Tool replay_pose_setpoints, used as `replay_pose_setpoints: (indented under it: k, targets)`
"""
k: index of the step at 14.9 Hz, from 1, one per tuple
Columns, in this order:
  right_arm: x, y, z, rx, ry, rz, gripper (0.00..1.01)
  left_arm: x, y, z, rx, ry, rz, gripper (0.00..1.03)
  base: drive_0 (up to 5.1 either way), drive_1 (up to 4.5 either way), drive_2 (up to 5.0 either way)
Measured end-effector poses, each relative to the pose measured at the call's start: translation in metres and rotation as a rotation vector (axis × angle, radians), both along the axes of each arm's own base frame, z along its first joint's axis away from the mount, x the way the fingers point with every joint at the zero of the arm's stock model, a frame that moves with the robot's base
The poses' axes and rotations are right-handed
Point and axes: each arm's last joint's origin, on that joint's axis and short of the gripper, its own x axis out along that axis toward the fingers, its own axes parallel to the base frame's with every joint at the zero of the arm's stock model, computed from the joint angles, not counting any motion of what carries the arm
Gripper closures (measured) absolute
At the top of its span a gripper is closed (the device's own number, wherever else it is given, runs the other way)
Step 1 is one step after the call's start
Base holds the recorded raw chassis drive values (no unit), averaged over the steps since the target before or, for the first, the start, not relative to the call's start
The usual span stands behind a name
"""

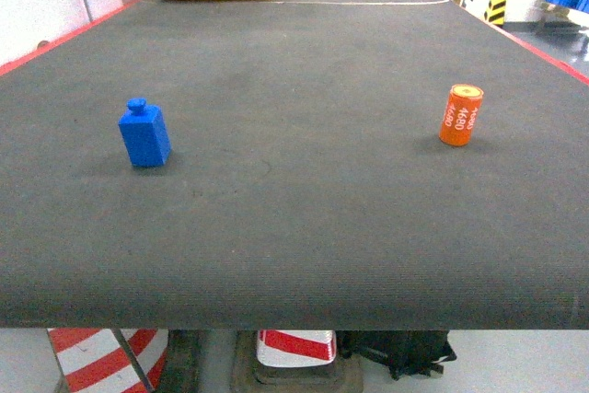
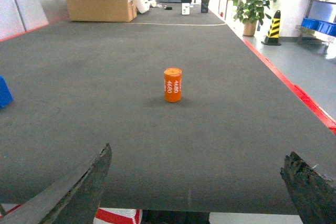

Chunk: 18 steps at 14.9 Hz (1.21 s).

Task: Sort blue parts and orange caps into right shelf containers

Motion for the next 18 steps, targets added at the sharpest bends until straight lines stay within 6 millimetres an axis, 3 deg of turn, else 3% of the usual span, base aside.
replay_pose_setpoints:
  k: [9,18]
  targets:
    - [0.0,0.0,0.0,0.0,-0.001,0.0,0.03,0.063,-0.01,-0.031,0.009,0.052,-0.027,0.05,0.0,0.0,0.0]
    - [0.0,0.0,0.0,0.0,0.0,0.0,0.03,0.069,-0.01,-0.033,0.01,0.073,-0.031,0.05,0.0,0.0,0.0]
